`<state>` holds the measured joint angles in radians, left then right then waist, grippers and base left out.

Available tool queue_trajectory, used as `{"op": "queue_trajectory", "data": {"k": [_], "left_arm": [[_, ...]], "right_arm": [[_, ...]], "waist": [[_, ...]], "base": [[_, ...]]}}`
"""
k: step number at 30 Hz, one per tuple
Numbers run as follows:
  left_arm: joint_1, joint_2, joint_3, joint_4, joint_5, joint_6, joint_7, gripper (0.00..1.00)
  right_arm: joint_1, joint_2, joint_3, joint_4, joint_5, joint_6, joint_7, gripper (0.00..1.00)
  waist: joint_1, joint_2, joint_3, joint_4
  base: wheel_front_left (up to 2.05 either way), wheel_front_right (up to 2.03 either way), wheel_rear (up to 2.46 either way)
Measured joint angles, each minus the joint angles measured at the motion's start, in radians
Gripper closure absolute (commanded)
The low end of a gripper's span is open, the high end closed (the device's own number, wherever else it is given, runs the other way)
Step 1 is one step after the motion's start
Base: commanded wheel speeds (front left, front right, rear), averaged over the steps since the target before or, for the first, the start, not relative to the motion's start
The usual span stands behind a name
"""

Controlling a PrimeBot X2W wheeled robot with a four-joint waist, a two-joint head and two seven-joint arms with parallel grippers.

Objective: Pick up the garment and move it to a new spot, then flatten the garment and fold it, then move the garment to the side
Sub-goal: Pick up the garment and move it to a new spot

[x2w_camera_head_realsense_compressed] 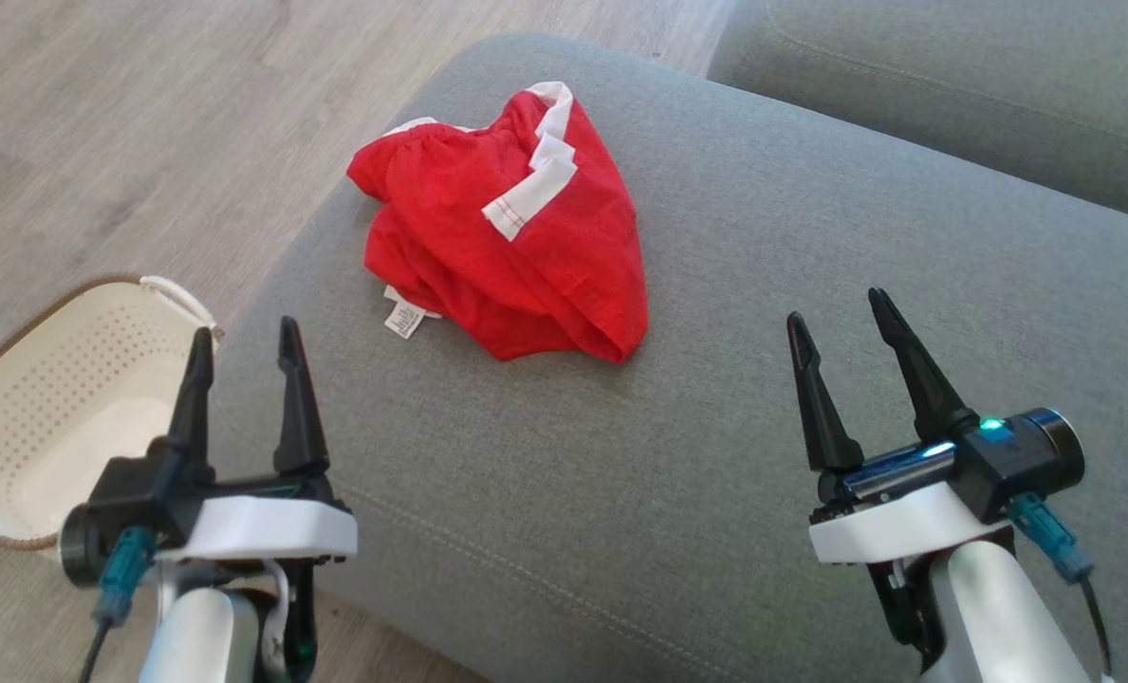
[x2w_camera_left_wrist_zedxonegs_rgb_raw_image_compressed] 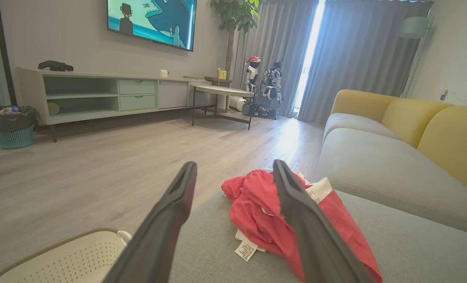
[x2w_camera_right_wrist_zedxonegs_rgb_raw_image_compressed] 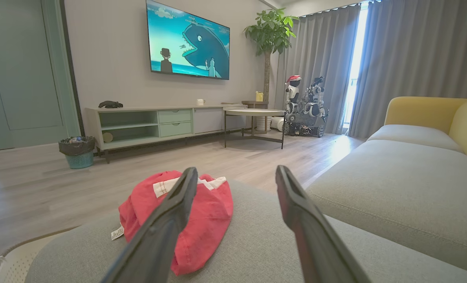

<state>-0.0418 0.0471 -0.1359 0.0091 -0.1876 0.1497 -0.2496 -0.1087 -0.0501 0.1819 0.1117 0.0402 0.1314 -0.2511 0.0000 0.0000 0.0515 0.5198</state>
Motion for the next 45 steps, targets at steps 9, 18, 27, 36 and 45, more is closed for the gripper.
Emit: {"op": "queue_trajectory", "data": {"k": [9,18,27,36,45], "left_arm": [[-0.001,0.000,0.014,0.000,-0.002,-0.001,0.000,0.00],[-0.036,0.000,0.016,0.025,-0.012,-0.021,0.000,0.00],[-0.236,0.015,0.082,0.216,0.020,-0.088,-0.007,0.00],[-0.453,0.079,0.095,0.446,0.017,-0.116,0.057,0.00],[-0.591,0.125,0.104,0.613,0.023,-0.111,0.092,0.00]], "right_arm": [[0.001,0.001,-0.024,-0.003,0.004,0.000,0.000,0.00],[-0.002,0.002,-0.083,-0.027,-0.016,0.000,0.000,0.00],[-0.014,0.002,-0.145,-0.061,-0.033,0.000,0.000,0.00],[-0.048,-0.002,-0.159,-0.080,-0.050,0.000,-0.003,0.00],[-0.080,-0.012,-0.150,-0.098,-0.050,0.000,-0.004,0.00]], "waist": [[0.0000,0.0000,0.011,-0.048],[0.0000,0.0000,0.058,-0.151],[0.0001,0.0000,0.173,-0.288],[0.0002,0.0000,0.276,-0.359],[0.0000,0.0000,0.341,-0.417]], "base": [[0.00,0.00,0.00],[0.00,0.00,0.00],[0.00,0.00,0.00],[0.00,0.00,0.00],[0.00,0.00,0.00]]}}
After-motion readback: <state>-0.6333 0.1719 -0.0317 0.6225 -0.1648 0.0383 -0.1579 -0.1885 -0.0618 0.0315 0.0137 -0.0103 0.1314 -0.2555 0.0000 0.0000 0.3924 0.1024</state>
